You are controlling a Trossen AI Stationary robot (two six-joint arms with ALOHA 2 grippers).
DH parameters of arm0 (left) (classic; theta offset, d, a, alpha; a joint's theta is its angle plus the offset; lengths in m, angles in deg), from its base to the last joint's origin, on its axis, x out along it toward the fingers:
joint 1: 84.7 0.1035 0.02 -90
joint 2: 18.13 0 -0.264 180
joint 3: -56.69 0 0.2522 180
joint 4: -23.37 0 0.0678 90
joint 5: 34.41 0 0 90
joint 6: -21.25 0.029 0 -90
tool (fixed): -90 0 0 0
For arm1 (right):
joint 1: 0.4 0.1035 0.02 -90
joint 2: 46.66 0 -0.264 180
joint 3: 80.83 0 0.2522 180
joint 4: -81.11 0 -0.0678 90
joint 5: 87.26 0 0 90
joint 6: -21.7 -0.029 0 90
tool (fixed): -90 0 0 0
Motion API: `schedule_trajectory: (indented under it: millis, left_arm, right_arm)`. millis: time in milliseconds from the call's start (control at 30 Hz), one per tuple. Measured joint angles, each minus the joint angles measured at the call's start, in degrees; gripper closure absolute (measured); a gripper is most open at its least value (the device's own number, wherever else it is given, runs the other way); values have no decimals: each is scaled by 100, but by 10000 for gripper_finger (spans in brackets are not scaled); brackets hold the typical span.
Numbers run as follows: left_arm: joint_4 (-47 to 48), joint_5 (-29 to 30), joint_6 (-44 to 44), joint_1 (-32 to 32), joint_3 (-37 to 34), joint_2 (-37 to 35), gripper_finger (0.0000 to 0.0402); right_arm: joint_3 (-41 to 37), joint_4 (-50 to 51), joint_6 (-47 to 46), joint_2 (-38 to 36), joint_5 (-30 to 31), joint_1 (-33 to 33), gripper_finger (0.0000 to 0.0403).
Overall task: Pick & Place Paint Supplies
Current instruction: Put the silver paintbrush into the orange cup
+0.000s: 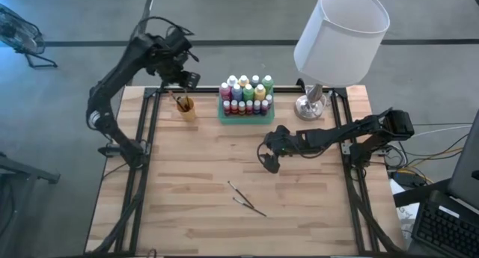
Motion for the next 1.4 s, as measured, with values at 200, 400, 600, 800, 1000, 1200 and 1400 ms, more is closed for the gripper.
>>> schedule_trajectory:
  millis: [200, 400, 600, 800, 1000, 1200, 1400]
  left_arm:
    - [-4, -1, -184, -242, 599, -379, 234]
    - [-40, 11, -357, -626, 803, -918, 234]
    - [-381, 49, -525, -1114, 789, -1399, 234]
    - [-785, 146, -594, -1793, 783, -1655, 234]
    - [-1310, 482, -601, -2646, 775, -1655, 234]
    - [-1782, 787, -470, -3495, 772, -1479, 234]
    - [-1902, 1482, -225, -4243, 761, -1239, 234]
  right_arm:
    - [0, -3, 0, 0, 2, -2, 146]
    - [0, -10, 30, 0, 13, -2, 157]
    - [0, -75, 159, 0, 15, 0, 166]
    - [0, -183, 172, -2, 13, 0, 172]
    - [0, -183, 173, -2, 11, 0, 158]
    - [0, -183, 173, -2, 10, 0, 138]
    - [0, -200, 173, -2, 7, -2, 121]
